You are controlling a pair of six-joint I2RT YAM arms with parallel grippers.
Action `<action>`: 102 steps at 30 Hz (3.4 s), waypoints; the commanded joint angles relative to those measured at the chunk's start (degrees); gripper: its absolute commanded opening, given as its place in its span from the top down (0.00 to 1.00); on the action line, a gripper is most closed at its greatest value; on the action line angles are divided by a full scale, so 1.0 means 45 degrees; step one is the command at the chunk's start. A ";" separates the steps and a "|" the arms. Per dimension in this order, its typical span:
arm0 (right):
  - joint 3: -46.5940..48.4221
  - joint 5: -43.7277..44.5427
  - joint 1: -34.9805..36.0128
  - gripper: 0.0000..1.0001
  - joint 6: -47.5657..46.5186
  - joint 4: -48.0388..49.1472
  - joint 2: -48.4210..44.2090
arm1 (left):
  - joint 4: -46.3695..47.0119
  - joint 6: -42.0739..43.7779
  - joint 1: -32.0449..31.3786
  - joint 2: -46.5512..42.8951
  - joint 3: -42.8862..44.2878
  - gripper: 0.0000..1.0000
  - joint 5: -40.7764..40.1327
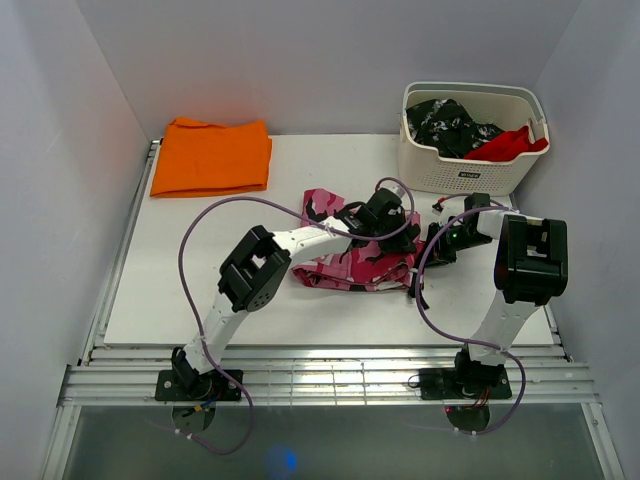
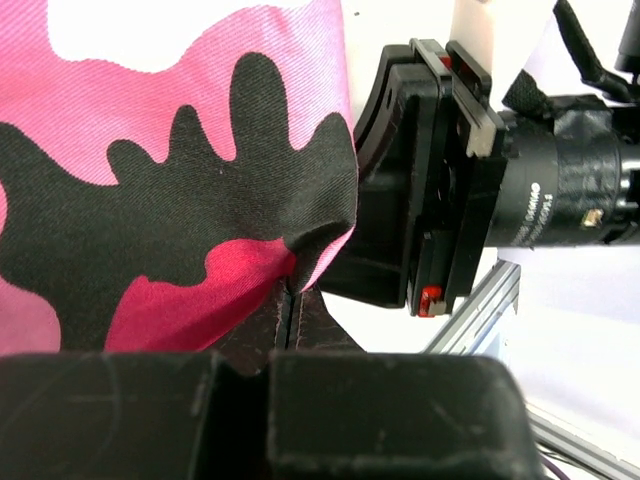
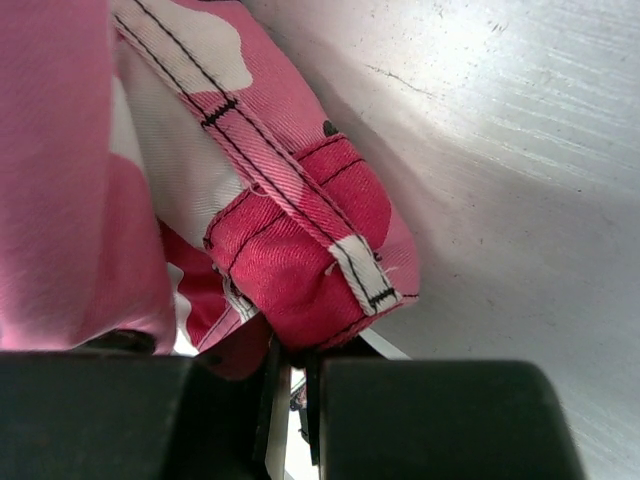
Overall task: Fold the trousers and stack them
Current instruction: Fold the trousers
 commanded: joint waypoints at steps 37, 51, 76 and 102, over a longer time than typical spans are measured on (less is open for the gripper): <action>0.1431 -0.2650 -0.1339 0.79 -0.1187 -0.3035 -0.2347 | 0.0569 -0.0714 -0.0094 0.1820 -0.0307 0.23 0.0144; 0.0278 -0.3452 -0.1355 0.85 -0.0267 -0.1745 -0.2542 | 0.1154 -0.0421 0.0140 0.1372 -0.0833 0.26 0.0632; 0.0980 0.0160 -0.0400 0.47 0.3346 0.1438 -0.1353 | 0.7718 0.0867 0.0394 -0.2534 -0.5541 0.11 0.2975; 0.1977 -0.0892 0.0479 0.80 0.2759 0.0441 -0.0413 | 0.2816 0.3331 0.1446 -0.3959 -0.4913 0.16 0.0065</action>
